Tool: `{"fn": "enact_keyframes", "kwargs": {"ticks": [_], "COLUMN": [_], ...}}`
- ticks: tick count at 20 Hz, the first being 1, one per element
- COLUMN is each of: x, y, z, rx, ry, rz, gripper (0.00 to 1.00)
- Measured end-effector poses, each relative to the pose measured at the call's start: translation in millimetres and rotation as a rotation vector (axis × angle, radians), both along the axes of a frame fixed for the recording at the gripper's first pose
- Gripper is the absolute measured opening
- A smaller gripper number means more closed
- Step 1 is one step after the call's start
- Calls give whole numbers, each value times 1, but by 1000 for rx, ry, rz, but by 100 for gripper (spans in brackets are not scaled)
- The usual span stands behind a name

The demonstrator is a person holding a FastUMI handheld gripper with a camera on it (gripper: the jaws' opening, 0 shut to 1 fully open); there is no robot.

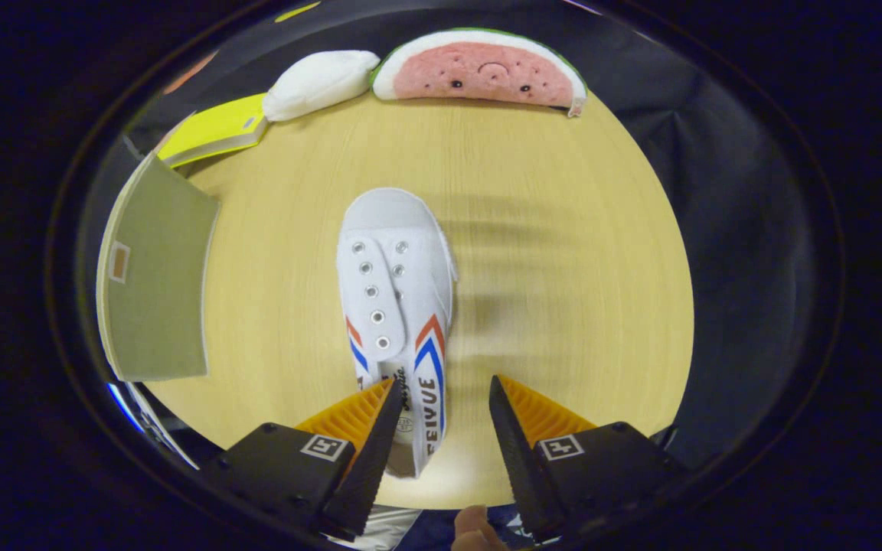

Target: Open the storage box then place both shoes into the box .Put the left shoe in first, then the right shoe, with the right side of both shoes facing outward in a uniform manner.

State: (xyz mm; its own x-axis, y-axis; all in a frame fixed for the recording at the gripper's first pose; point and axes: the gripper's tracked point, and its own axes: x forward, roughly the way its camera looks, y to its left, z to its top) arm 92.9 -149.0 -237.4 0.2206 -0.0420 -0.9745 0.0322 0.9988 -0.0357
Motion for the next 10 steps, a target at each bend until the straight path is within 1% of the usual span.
{"fn": "enact_keyframes", "kwargs": {"ticks": [3, 6, 8, 10], "x": [14, 16, 16, 16], "y": [-9, -8, -9, -7], "z": [-11, -16, -17, -18], "rx": [-76, -58, -43, -8], "ry": [-18, -28, -33, -25], "rz": [42, 55, 84, 74], "gripper": [76, 76, 77, 76]}}
